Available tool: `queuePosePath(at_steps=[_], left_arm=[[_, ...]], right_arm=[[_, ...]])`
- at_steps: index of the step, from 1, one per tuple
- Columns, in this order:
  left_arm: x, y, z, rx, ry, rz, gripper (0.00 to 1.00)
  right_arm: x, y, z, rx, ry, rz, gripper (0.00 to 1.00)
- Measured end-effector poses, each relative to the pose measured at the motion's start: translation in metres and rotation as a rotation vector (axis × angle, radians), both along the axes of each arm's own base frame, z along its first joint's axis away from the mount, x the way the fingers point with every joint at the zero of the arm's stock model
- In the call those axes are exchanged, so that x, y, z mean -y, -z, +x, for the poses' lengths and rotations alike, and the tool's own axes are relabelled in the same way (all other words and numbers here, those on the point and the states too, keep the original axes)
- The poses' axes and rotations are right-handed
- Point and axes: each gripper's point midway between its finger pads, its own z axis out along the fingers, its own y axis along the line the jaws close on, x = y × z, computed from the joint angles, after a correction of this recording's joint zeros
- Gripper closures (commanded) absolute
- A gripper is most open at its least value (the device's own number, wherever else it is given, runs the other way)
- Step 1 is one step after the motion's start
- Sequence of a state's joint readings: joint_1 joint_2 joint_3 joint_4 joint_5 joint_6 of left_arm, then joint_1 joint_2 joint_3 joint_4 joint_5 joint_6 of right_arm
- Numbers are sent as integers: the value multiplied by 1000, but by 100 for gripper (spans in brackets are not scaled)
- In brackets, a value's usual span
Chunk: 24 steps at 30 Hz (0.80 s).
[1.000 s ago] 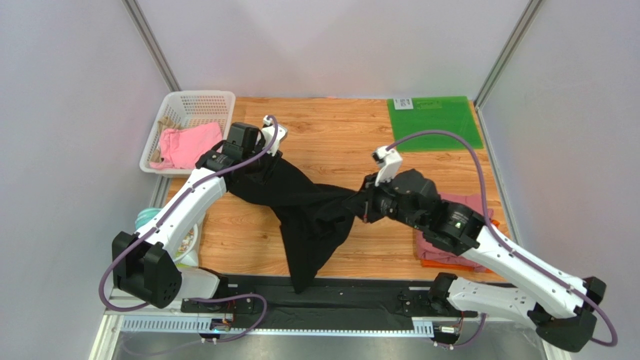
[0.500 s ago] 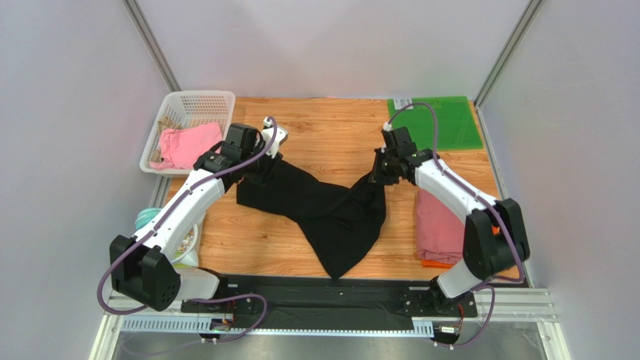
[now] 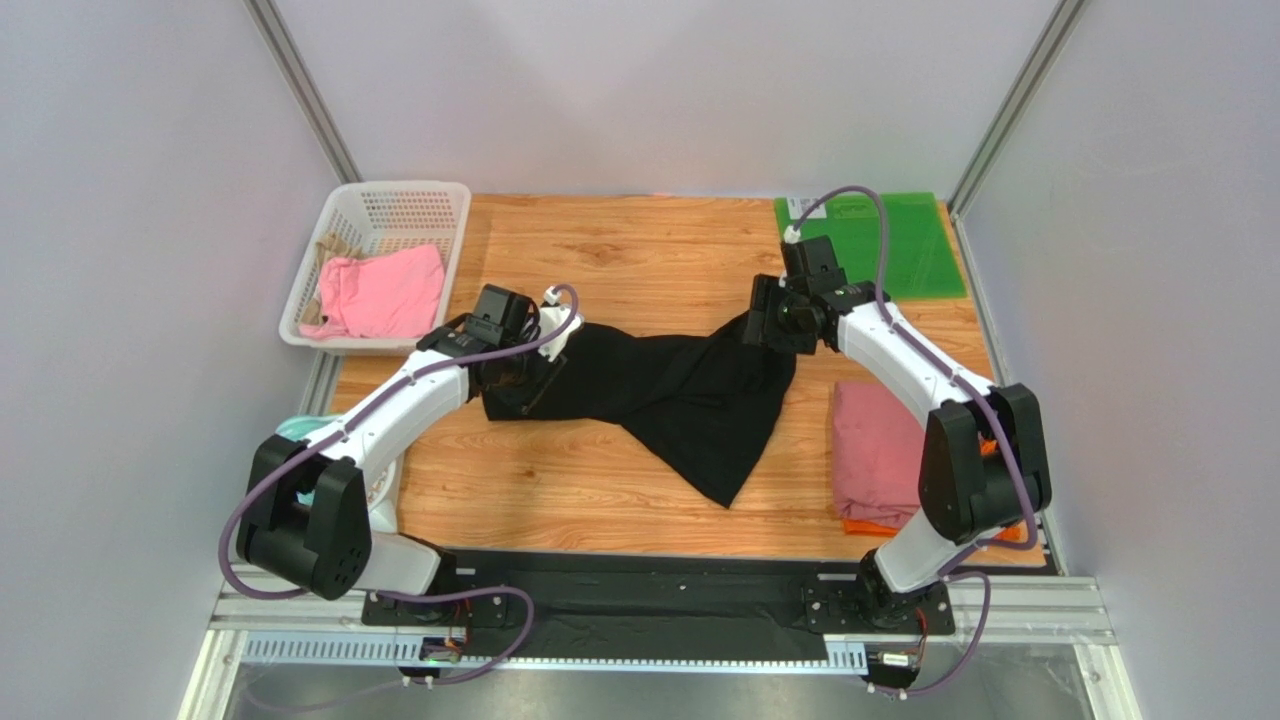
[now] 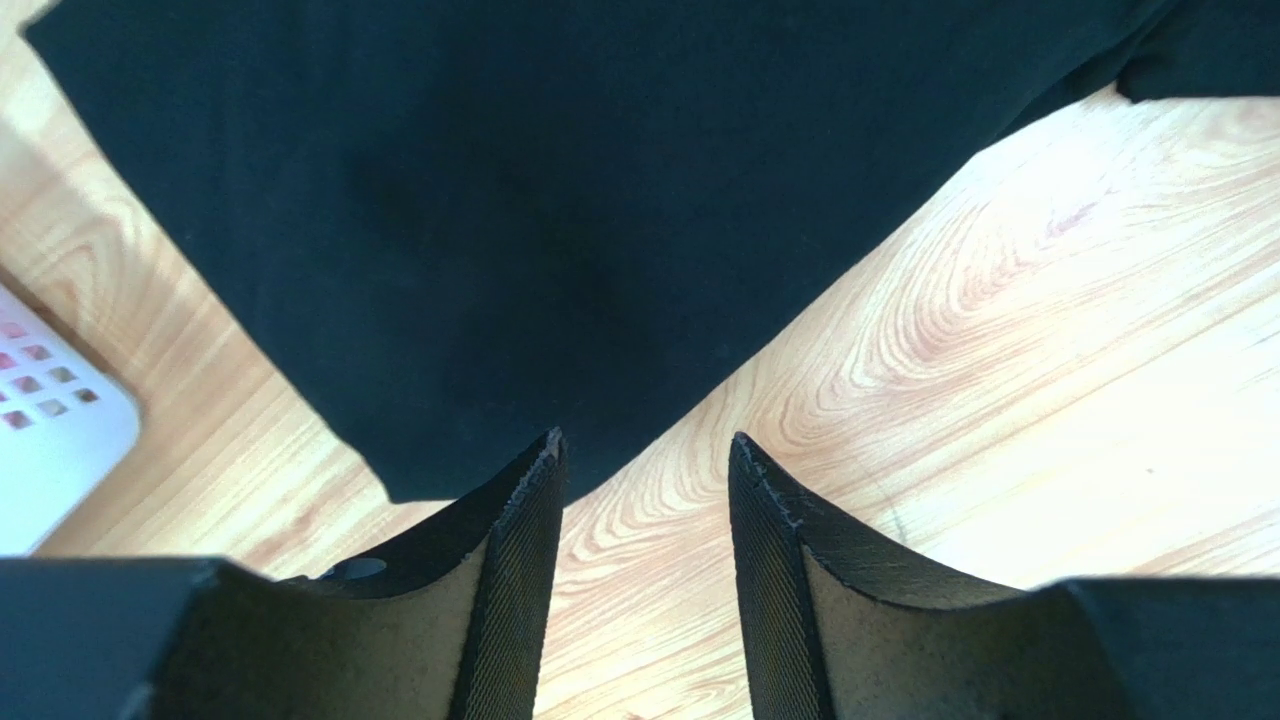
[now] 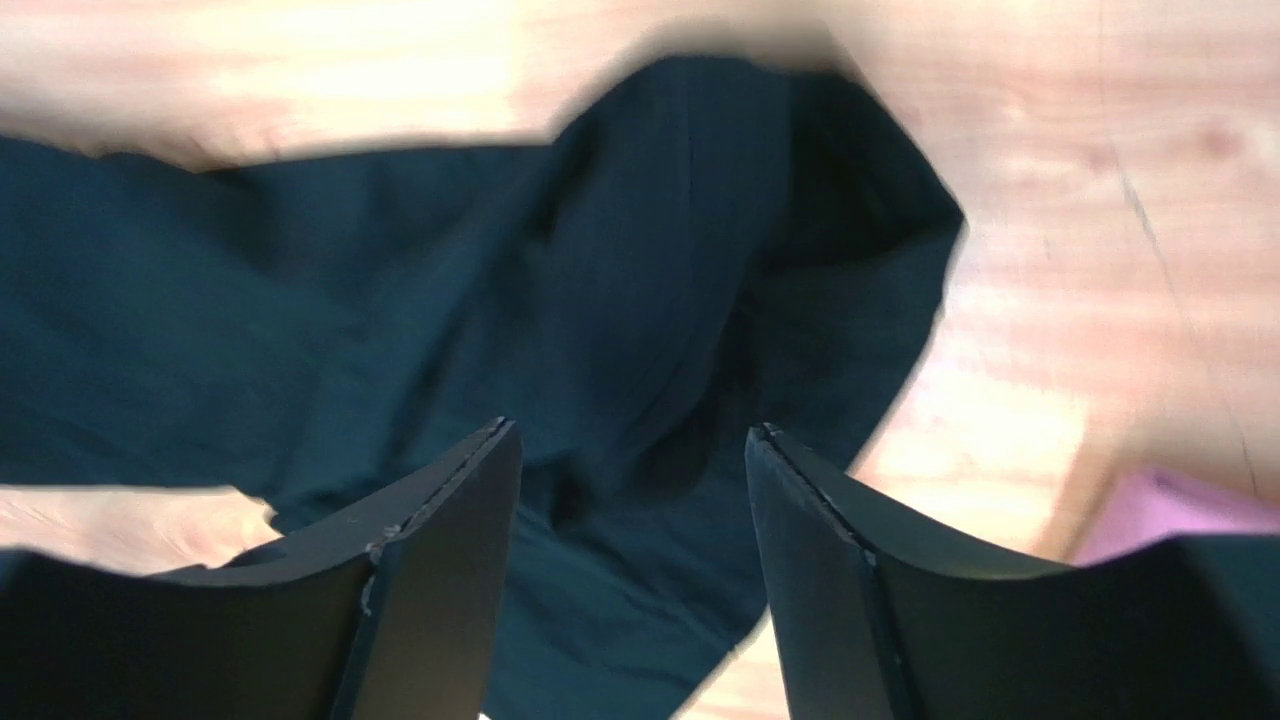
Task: Fold and stack the t-shirts
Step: Flatten out the tshirt
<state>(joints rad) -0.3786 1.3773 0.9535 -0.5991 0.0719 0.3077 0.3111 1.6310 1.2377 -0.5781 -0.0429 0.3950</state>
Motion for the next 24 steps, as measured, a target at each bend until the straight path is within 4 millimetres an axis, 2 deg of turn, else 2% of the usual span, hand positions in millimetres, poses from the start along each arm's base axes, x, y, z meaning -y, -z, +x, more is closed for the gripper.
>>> queuePosePath(at_steps=[4,7,14,19,24], left_arm=[[-3,6,4,-3,-13,2,47],[-12,12,11,-17,-56,-13,47],[-56,28,22,-83,-211,-43,44],[-64,28,23,-89,-243,-69,40],[-65,31,23,-98,-246,-77,35]], right_arm=[[7,5,-24,-13,-4,-1,48],[7,4,-34,-11,-15,8,48],[4,16,-34,-22,-43,13,45],[2,32,-28,-38,-56,6,45],[1,48,-24,-62,-64,-9,44]])
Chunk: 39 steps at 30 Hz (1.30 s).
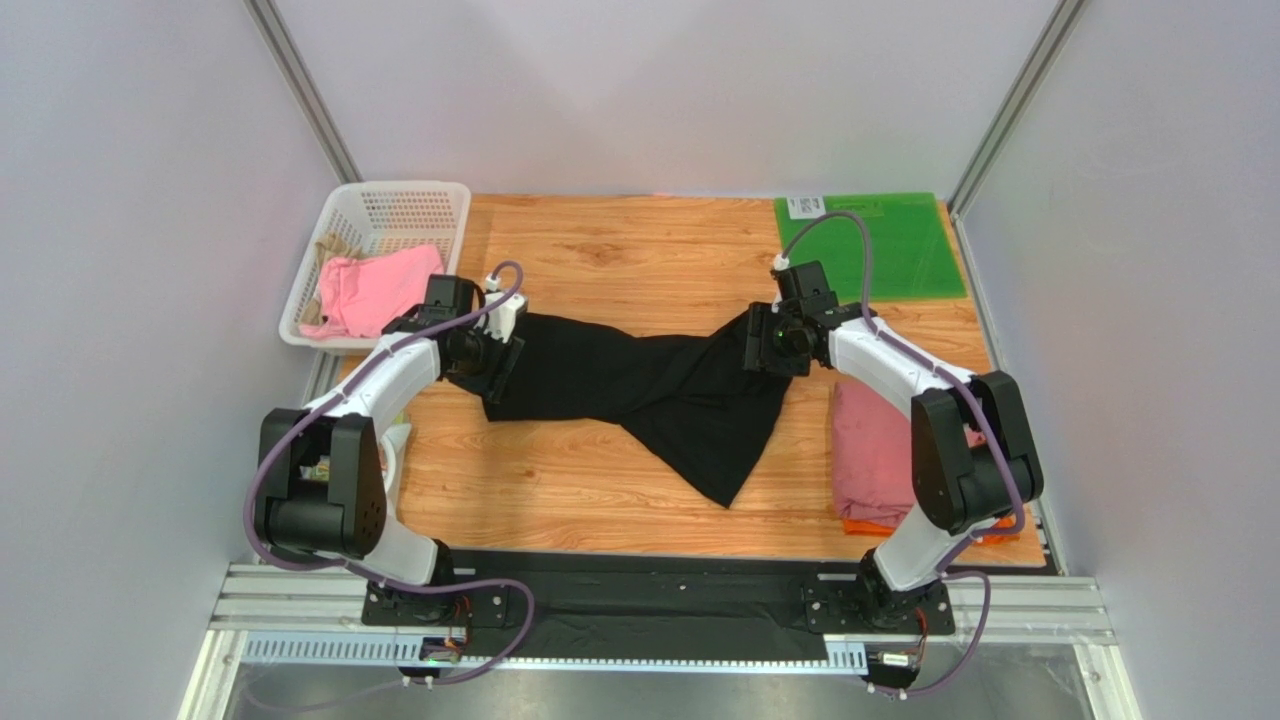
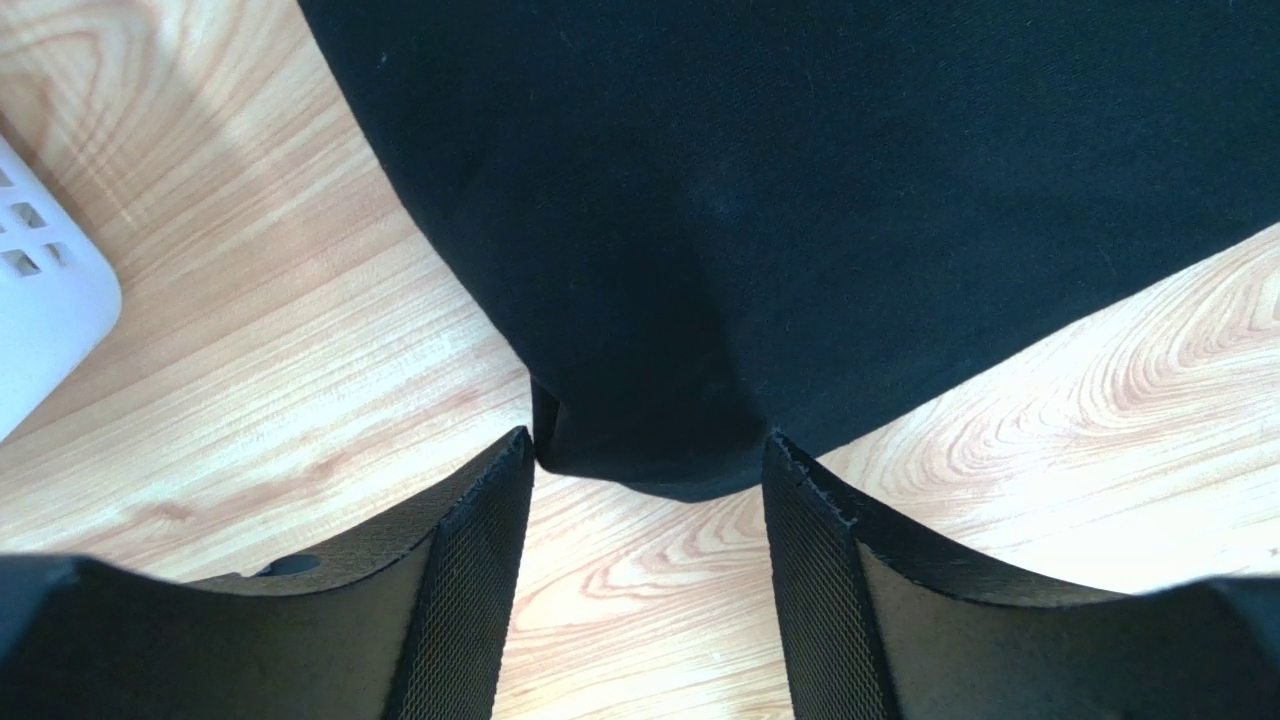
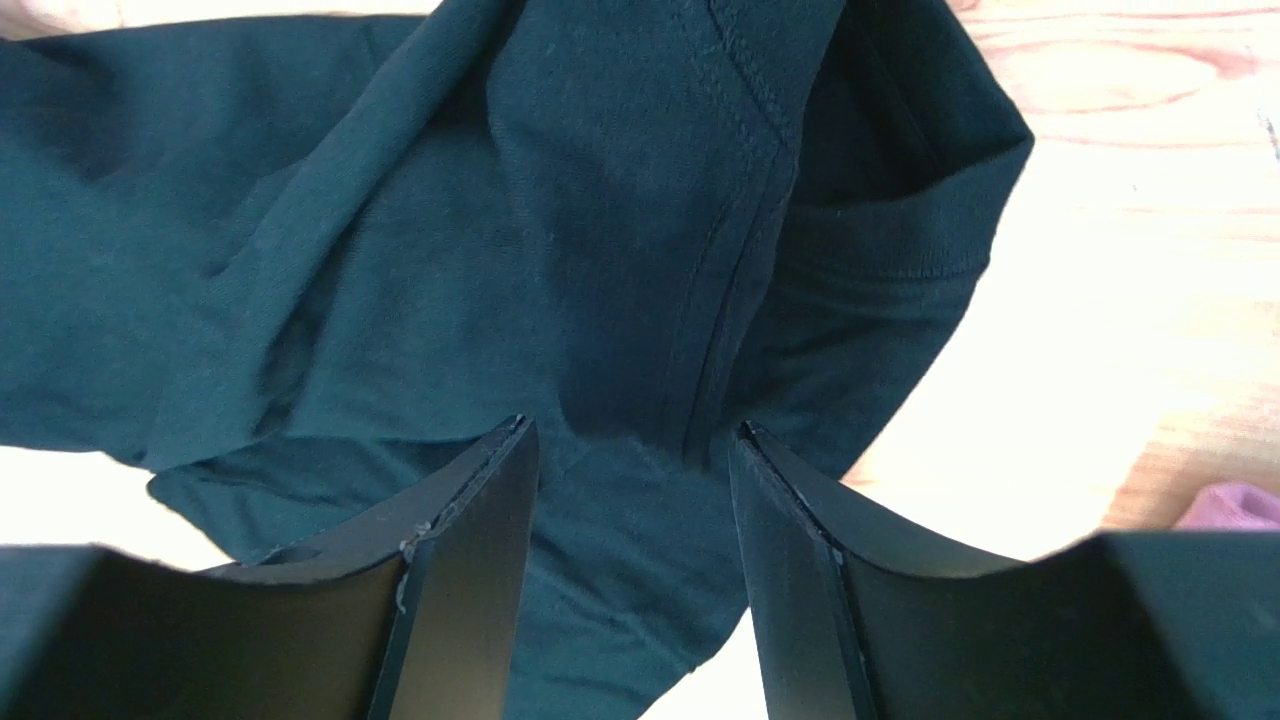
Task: Fold and stack the t-shirts
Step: Flatten out the tshirt
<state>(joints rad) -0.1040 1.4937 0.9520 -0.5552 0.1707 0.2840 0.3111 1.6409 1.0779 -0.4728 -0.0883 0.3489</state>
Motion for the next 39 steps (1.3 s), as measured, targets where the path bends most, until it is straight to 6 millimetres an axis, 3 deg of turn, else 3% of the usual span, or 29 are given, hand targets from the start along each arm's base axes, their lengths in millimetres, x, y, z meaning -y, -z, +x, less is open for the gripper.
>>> queuePosePath(at_steps=[13,18,28,31,32,35,39], left_arm=[[0,15,9,-11,-11,-5,32],[-1,20,10,-15,-14,-5,32],[-3,21,10,-14,-20,-5,34],[-3,21,10,-14,-21,-5,44],[-3,21,10,-15,-21,-6,63],[-3,22,10,-18,-27,-10,100],[-3,22,9,-19,-29,-11,100]], right_arm=[[15,9,18,20,43,11,44],[20,16,15,8,55,18,45],[7,29,20,-21,50,99,50],[3,30,20,-25,50,119,60],[2,29,20,-25,48,127,67],[-2,27,21,-25,46,149,84],[-6,23,17,-27,50,180,100]])
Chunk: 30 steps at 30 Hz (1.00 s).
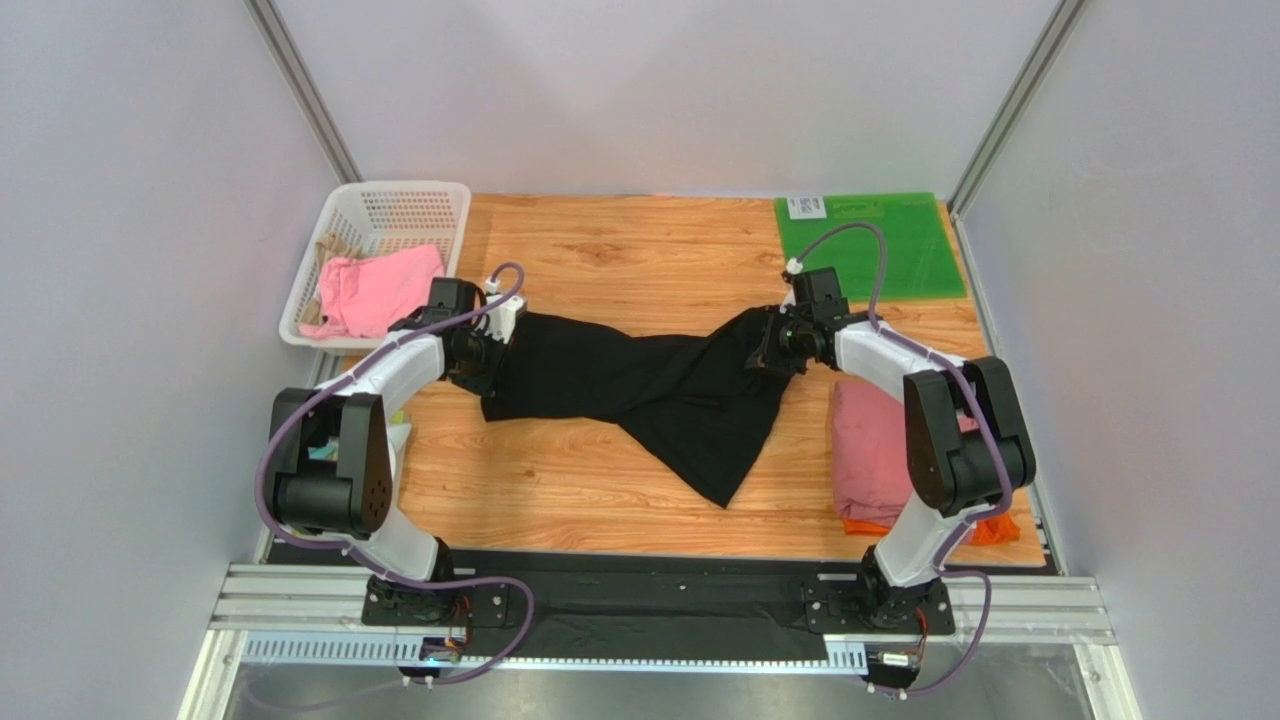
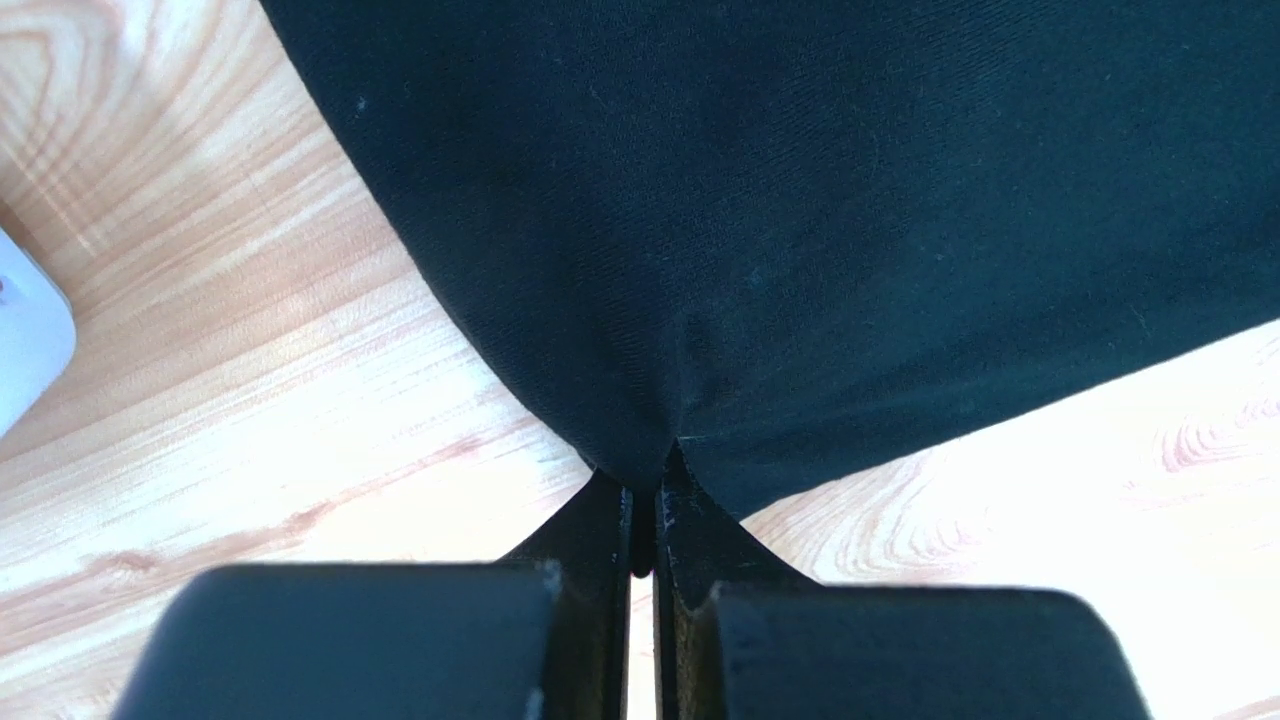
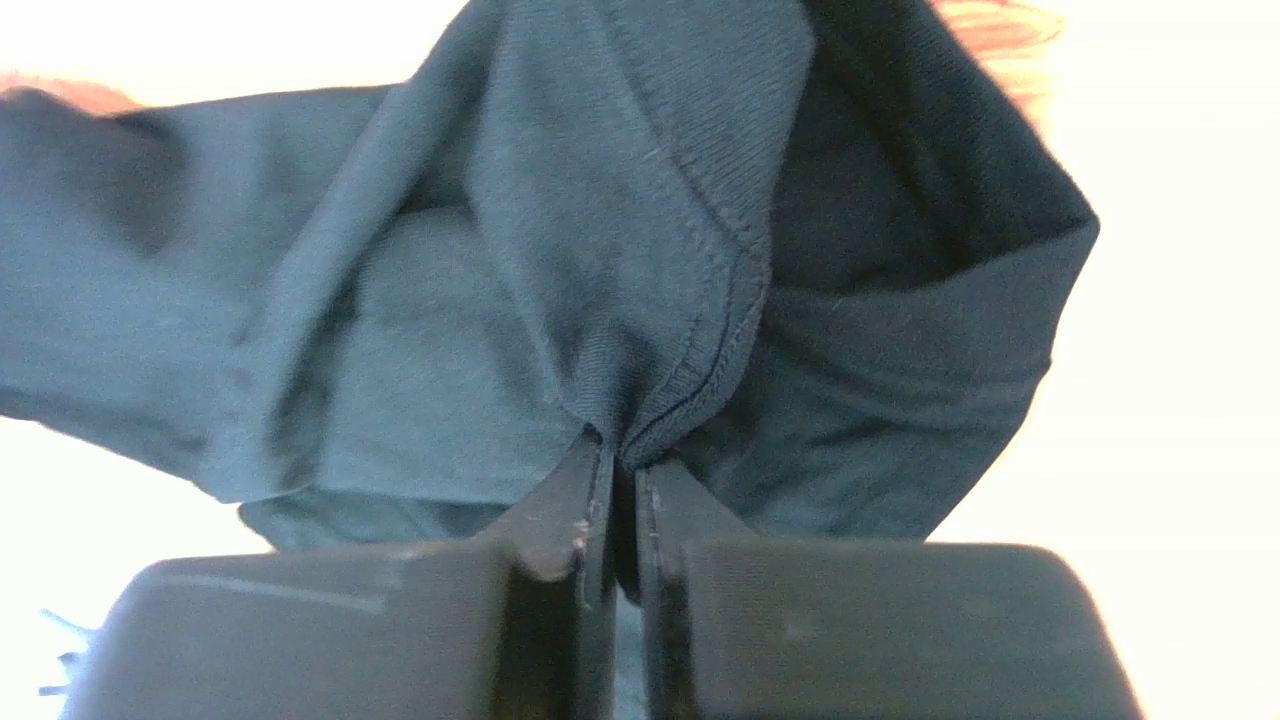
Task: Fold and stack the t-shirts
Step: Flatten out the tshirt
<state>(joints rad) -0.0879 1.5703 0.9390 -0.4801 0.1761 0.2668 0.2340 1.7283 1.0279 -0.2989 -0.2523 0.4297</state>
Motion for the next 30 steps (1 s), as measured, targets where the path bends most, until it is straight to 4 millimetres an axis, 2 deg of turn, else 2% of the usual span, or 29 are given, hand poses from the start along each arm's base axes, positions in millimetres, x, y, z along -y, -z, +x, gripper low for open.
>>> queuePosePath(at_steps=[2,4,6,7,10,11,12,13,15,17,20,24,30], left_arm=[[0,-2,-1,-1,-1,-1,100],[0,-9,-3,-1,-3,-4,100],[1,-26,-1,21,-6,-10,100],[2,-41,2,44,-7,-16,100],[6,-104,17,177,-4,-46,100],[8,-135,23,246,-1,-60,100],[9,-161,25,301,2,-70,100],[10,-184,25,350,3,-80,100],[11,-239,19,466,10,-102,100],[12,-288,3,567,18,-122,100],[12,-336,-27,656,29,-141,100],[10,-372,-70,713,38,-150,100],[13,-406,-141,769,103,-176,99]], right_arm=[[-2,-9,-3,12,1,18,100],[-4,-26,-5,42,-3,34,100],[-6,-55,-9,99,-12,50,100],[-7,-69,-12,125,-17,56,100],[-13,-132,-22,255,-43,91,100],[-15,-156,-27,310,-53,107,100],[-15,-195,-36,399,-65,135,100],[-16,-205,-39,424,-69,143,100],[-12,-255,-58,544,-79,180,100],[-6,-301,-85,665,-85,215,100],[3,-341,-121,775,-96,248,100],[16,-373,-170,866,-107,278,100],[31,-421,-239,994,-130,337,100]])
